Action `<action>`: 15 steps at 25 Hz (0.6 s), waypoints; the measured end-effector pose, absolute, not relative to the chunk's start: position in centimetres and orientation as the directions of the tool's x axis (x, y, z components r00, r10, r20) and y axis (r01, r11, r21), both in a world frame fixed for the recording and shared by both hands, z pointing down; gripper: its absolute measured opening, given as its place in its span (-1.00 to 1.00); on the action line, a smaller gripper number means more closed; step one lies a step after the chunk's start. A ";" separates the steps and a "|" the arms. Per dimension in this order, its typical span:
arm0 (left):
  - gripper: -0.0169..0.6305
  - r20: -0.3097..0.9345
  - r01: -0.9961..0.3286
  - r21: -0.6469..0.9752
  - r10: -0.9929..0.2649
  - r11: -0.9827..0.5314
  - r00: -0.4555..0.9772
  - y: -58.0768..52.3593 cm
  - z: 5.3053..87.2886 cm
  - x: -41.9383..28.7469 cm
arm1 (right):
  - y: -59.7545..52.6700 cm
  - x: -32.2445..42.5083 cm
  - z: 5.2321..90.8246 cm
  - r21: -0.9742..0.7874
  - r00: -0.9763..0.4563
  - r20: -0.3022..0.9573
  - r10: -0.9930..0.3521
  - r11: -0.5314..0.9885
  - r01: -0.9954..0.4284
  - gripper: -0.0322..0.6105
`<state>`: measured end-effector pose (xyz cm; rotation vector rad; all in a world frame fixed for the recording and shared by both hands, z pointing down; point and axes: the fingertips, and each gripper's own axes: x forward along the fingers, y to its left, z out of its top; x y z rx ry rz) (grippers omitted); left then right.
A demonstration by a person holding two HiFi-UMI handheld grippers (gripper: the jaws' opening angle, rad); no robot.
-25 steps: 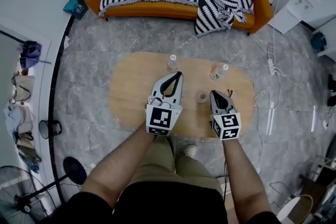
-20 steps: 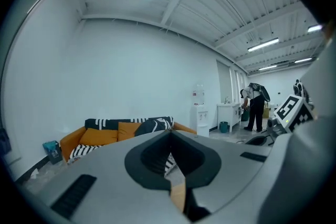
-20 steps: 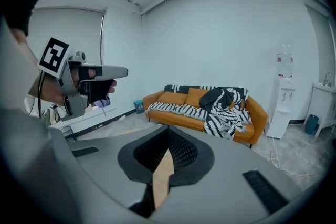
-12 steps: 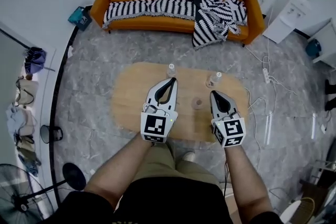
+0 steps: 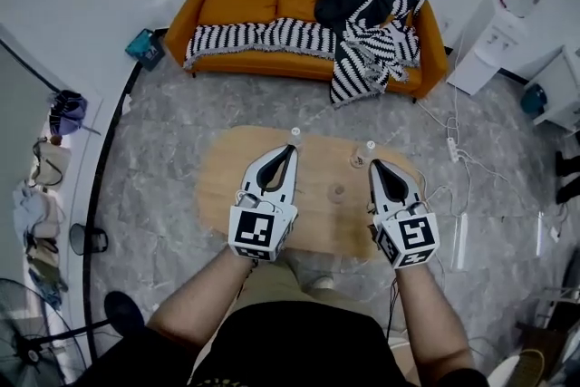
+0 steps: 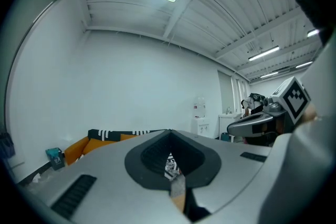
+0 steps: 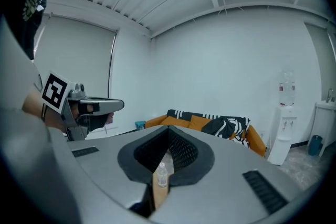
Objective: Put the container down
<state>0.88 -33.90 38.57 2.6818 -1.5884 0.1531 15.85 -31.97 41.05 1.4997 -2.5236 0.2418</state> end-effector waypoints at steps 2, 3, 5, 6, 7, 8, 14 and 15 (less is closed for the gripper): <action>-0.91 0.075 -0.875 -0.044 -0.875 -0.482 0.478 -33.4 36.9 0.7 | -31.5 15.8 38.9 -0.024 -0.473 0.227 -0.851 0.481 -0.877 -0.86; -0.91 0.064 -0.873 -0.048 -0.874 -0.486 0.482 -33.0 36.0 0.7 | -31.3 15.9 37.8 -0.017 -0.473 0.219 -0.853 0.481 -0.876 -0.86; -0.91 0.046 -0.868 -0.053 -0.870 -0.494 0.492 -32.3 34.4 0.8 | -30.7 15.9 35.8 -0.010 -0.471 0.202 -0.859 0.479 -0.878 -0.86; -0.91 0.038 -0.866 -0.057 -0.868 -0.496 0.495 -31.9 33.7 0.9 | -30.4 16.0 34.9 -0.006 -0.469 0.193 -0.862 0.477 -0.879 -0.86; -0.91 0.031 -0.865 -0.062 -0.867 -0.498 0.497 -31.6 33.0 1.0 | -30.1 16.2 34.2 -0.001 -0.467 0.184 -0.865 0.475 -0.880 -0.86; -0.91 0.025 -0.865 -0.066 -0.867 -0.498 0.497 -31.3 32.5 1.1 | -29.8 16.4 33.6 0.004 -0.465 0.177 -0.868 0.473 -0.881 -0.86; -0.91 -0.006 -0.872 -0.075 -0.874 -0.484 0.486 -29.7 30.4 0.8 | -28.5 16.9 31.4 0.014 -0.460 0.136 -0.878 0.466 -0.885 -0.86; -0.91 -0.009 -0.873 -0.075 -0.875 -0.482 0.484 -29.5 30.2 0.8 | -28.2 16.9 31.2 0.011 -0.461 0.138 -0.877 0.467 -0.884 -0.86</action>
